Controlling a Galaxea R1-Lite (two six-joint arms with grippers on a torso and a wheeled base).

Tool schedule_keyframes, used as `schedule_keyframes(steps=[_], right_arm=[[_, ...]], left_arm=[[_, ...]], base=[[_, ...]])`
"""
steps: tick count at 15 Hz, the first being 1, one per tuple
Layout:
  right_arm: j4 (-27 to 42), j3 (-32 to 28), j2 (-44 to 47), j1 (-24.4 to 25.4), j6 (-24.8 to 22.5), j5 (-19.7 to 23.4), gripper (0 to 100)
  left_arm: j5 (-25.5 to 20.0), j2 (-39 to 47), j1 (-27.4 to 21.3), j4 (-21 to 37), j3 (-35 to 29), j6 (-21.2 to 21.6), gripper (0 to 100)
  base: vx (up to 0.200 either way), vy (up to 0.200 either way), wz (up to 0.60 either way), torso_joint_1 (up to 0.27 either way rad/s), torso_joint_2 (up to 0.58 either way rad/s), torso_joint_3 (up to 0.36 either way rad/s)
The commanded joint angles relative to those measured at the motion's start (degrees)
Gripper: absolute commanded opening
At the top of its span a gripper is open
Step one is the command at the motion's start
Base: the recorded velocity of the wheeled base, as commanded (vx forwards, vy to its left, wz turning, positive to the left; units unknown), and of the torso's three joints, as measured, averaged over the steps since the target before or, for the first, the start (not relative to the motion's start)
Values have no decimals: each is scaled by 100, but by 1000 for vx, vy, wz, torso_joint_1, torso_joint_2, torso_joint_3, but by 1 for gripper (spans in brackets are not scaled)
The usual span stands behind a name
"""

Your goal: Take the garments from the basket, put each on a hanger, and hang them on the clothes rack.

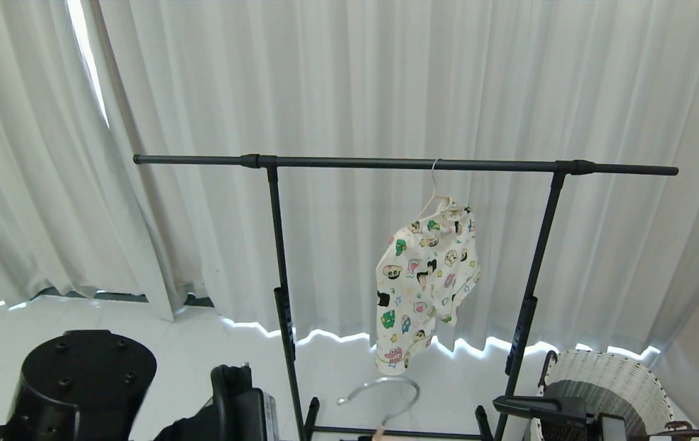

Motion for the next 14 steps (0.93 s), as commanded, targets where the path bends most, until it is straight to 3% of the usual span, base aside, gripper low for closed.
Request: schedule_keyframes(steps=[1,3,5,7,9,14], right_arm=[[3,187,-26,-143,23,2,100],[11,204,141,-196,498,2,100],[3,-16,519,-187,1658,-103,100],[3,-446,958,-161,2326,-666,100],[3,-1062,1424,-161,2853,-956,100],[3,-2310,2549,-161,3363,-1685,100]], left_arm=[[98,-286,691,-14,87,-4,0],[98,-541,1095,-14,-36,-30,0],[124,-611,1262,-14,-467,-303,0],[362,-550,1280,-14,-977,-760,0],[458,-497,1262,-14,-1179,-909,0],[458,-514,1253,-14,-1241,-918,0]], base=[[0,0,0,0,0,0],[0,0,0,0,0,0],[0,0,0,0,0,0],[0,0,0,0,0,0],[0,0,0,0,0,0],[0,0,0,0,0,0]])
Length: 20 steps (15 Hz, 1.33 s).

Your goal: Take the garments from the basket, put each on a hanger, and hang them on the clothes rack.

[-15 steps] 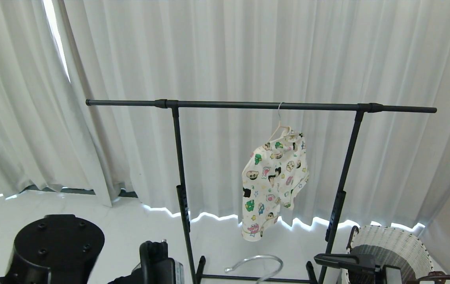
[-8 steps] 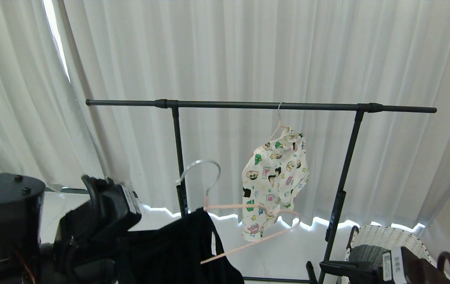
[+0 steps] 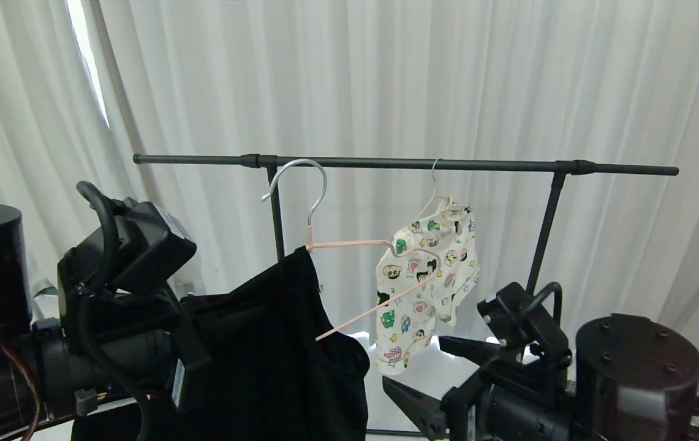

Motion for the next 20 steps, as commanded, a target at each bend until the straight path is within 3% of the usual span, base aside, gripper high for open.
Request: schedule_keyframes(steps=[1,6,15,20], right_arm=[[0,-518,770,12,45,-317,100],[0,-966,1324,83,36,-687,100],[0,-562,1614,171,-316,-1100,100],[0,-193,1579,-260,-782,-1434,100]], left_arm=[[-1,-9,-3,-3,-52,1,0],[-1,-53,-21,-3,-78,1,0],[7,-35,-47,-188,-52,1,0],[16,-53,32,-188,-16,10,0]], base=[[0,0,0,0,0,0],[0,0,0,0,0,0],[0,0,0,0,0,0],[0,0,0,0,0,0]])
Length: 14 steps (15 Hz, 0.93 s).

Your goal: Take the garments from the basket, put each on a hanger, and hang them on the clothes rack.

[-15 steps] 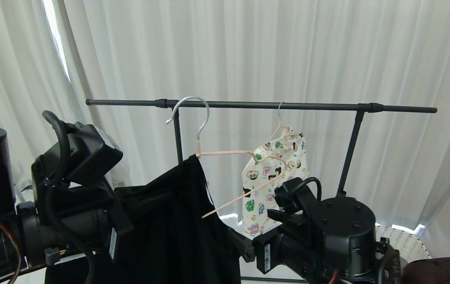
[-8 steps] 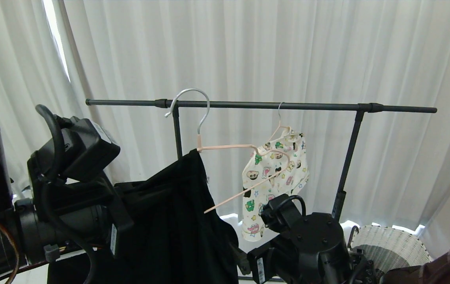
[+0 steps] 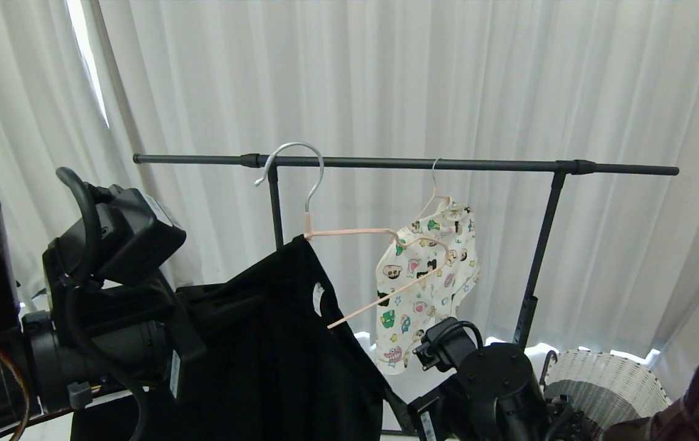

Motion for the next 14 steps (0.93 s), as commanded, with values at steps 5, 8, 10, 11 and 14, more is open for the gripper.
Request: schedule_keyframes(steps=[5,8,10,11,14], right_arm=[[0,234,-205,-780,-295,-328,100],[0,331,-442,-1079,-383,-337,100],[0,340,-618,-1281,-383,-328,100],[0,375,-732,-1395,-383,-328,100],[0,472,-1092,-1729,-383,-293,100]], left_arm=[[106,-275,54,-6,396,37,0],[159,-671,54,-6,888,54,0],[167,-759,54,-6,1169,45,0],[167,-776,54,-6,1275,45,0],[123,-811,10,3,1398,54,0]], base=[[0,0,0,0,0,0],[0,0,0,0,0,0],[0,0,0,0,0,0],[0,0,0,0,0,0],[0,0,0,0,0,0]])
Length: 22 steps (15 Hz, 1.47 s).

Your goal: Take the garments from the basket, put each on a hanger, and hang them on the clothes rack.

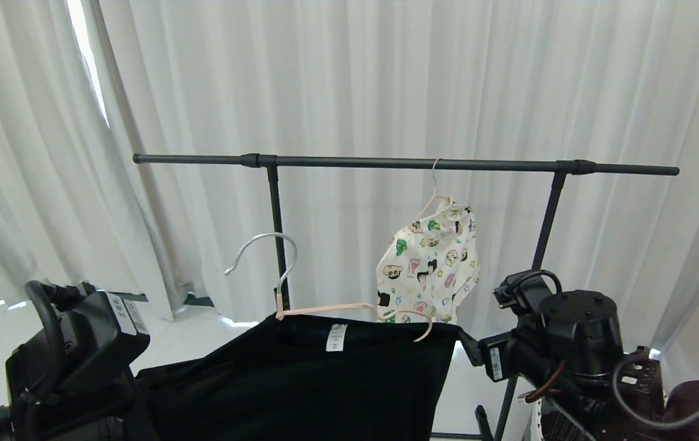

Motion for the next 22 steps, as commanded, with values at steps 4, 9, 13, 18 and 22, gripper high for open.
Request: schedule_keyframes(steps=[4,9,13,18,22], right_arm=[[-2,34,-684,-228,-5,230,100],[15,43,-1396,-289,-251,810,100],[86,218,-1695,-307,-550,1250,100],[86,201,-1467,-650,-1271,1557,100],[68,-10,-1493,-694,-1359,2058,100]], left_arm=[[0,184,-254,3,45,1,0],[167,685,-254,3,36,1,0],[194,755,-254,-15,-8,-61,0],[150,509,-262,-173,-8,-70,0],[150,439,-262,-173,36,-61,0]], base=[[0,0,0,0,0,0],[0,0,0,0,0,0],[0,0,0,0,0,0],[0,0,0,0,0,0],[0,0,0,0,0,0]])
